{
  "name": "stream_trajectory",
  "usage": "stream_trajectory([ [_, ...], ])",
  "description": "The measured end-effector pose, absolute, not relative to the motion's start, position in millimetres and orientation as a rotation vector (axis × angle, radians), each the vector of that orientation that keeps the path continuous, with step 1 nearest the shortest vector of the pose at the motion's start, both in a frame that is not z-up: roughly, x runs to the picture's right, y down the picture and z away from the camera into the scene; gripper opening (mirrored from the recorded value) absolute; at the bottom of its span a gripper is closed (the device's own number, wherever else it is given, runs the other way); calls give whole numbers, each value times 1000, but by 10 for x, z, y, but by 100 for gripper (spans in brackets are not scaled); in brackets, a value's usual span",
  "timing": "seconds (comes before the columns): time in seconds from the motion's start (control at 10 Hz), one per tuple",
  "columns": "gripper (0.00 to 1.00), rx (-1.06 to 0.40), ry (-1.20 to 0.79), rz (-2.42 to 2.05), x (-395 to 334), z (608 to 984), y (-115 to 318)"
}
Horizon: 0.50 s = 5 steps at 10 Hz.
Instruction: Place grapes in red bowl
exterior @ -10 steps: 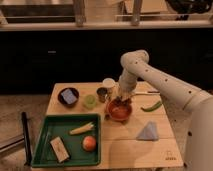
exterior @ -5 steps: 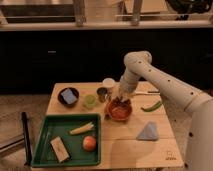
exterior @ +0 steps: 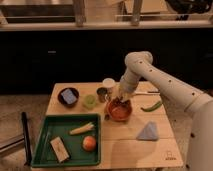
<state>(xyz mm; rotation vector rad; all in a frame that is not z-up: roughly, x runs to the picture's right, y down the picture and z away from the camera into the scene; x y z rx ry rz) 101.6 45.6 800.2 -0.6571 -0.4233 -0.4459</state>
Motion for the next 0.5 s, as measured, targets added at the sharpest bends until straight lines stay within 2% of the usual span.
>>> stream_trajectory([
  [0.1, 80, -656, -426, -447, 1009, 8001, 455],
  [0.5, 80, -646, -422, -441, 1040, 7994, 442],
])
